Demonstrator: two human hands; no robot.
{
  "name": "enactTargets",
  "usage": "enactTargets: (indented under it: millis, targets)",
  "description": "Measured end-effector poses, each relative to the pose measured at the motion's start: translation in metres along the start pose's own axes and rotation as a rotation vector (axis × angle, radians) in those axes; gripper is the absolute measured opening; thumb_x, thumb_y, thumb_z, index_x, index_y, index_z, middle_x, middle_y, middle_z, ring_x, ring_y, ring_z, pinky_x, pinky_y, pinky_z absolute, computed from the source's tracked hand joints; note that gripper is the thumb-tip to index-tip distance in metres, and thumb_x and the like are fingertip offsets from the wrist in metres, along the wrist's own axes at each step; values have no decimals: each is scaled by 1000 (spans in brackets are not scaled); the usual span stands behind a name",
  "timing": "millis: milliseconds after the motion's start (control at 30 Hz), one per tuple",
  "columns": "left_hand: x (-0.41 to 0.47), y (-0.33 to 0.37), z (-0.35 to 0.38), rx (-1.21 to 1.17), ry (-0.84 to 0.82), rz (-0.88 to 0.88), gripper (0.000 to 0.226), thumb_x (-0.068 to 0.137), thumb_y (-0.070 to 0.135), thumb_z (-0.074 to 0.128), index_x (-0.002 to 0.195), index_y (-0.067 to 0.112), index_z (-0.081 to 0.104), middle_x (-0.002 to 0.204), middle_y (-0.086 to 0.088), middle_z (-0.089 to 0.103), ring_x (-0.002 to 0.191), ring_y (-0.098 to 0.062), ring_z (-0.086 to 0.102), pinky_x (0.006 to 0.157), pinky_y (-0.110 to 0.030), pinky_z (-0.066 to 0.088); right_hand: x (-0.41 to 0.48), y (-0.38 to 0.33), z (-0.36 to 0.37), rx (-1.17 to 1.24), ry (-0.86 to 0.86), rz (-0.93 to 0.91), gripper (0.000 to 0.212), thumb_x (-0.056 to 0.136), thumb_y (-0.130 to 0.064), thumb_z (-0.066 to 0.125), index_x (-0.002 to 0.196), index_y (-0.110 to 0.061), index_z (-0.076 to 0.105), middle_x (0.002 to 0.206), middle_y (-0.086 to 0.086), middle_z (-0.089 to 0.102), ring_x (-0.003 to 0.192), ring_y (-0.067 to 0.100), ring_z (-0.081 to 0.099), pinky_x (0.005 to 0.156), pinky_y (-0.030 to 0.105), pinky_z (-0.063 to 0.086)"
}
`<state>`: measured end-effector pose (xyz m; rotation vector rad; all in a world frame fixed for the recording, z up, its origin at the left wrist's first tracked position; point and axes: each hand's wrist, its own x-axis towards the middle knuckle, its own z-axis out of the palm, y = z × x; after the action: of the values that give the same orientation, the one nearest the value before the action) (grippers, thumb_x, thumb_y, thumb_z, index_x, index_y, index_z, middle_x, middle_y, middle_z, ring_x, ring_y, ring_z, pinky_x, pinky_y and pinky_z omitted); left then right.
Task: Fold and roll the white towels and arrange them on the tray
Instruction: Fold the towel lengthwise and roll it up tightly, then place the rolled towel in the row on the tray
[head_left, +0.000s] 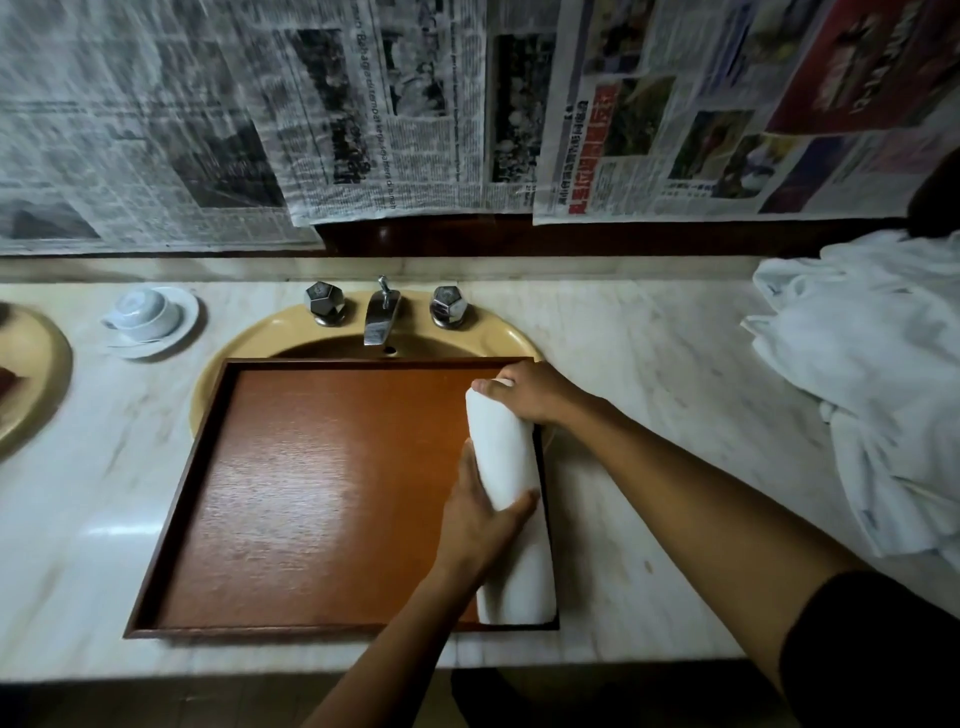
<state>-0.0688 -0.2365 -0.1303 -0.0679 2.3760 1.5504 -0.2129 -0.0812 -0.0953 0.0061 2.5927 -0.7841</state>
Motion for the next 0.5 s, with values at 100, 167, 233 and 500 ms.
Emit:
enactTargets:
  millis: [100,167,233,500]
  targets:
    - [0,-3,5,18,2,-4,93,83,54,77,155,30,26,140,5,49,120,-14,52,90,-21,48,-1,2,5,-8,18,22,73,92,-75,50,119,-11,70,126,11,68,113,27,63,90,36,50]
    - [4,-5,4,129,-10,-13,97,75,66,72,153,27,29,134,1,46,120,-17,47,95,-34,47,-5,5,8,-7,46,29,75,95,-73,47,127,-9,68,133,13,66,122,29,60,97,36,48]
    - [11,-7,1,189,-26,-35,94,74,67,73,149,25,35,127,0,43,116,-18,45,96,-36,46,-10,10,12,27,108,22,63,101,-64,45,119,-9,70,122,13,69,117,30,62,94,36,48]
    - [24,-6,-12,-65,-120,-33,100,74,43,88,155,39,28,137,8,54,114,-10,58,91,-35,57,-47,41,31,290,242,124,43,105,-40,51,145,-24,55,146,3,58,130,25,56,105,35,46]
